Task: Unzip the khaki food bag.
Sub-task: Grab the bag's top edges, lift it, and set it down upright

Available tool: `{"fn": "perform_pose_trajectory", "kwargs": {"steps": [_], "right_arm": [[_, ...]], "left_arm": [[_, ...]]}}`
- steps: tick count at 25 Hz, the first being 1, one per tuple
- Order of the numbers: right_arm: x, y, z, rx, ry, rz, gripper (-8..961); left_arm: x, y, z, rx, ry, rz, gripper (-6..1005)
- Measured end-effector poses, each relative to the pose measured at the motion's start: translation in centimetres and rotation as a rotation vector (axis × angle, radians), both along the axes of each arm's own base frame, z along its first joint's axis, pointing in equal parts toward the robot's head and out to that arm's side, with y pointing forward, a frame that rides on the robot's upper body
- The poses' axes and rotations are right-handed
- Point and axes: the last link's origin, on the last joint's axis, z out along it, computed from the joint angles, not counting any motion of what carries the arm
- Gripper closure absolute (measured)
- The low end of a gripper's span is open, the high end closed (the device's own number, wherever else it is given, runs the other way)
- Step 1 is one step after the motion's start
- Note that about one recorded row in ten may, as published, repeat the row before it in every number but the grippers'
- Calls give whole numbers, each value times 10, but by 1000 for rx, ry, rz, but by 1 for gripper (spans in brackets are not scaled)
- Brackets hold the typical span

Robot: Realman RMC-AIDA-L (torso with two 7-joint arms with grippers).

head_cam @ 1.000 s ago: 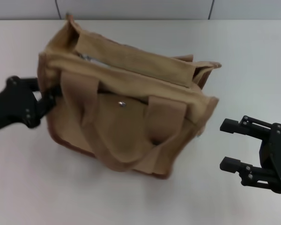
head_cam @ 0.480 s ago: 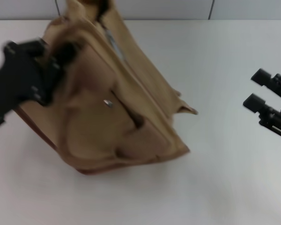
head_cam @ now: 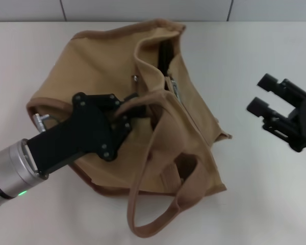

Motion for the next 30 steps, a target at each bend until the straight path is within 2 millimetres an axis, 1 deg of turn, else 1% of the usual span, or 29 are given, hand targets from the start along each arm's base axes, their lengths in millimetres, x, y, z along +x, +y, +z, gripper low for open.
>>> {"fn": "perform_pose_trajectory", "kwargs": {"steps": [7,10,12,18,23,29,30], "right_arm": [[-12,9,-30,-42,-85,48,315],[-18,11,-40,-55,-101,65,417],[-22,12,-44,-59,-98,76,485],[-30,16,-46,-67,-90,97,486],[-36,20,-50,-88,-101,123,505],[-41,21,-57,-120,-110,135,658],[-41,21,-57,-124,-110,136,665]], "left_arm": [[6,0,-5,-27,-9,-17,926],[7,0,-6,-34,-12,-19,926],[8,0,-7,-39,-15,-21,926],[10,-1,-9,-53,-14,-28,926],[11,-1,-10,-62,-17,-31,926],[14,1,-11,-69,-12,-45,926],[14,1,-12,-69,-11,-45,926]]}}
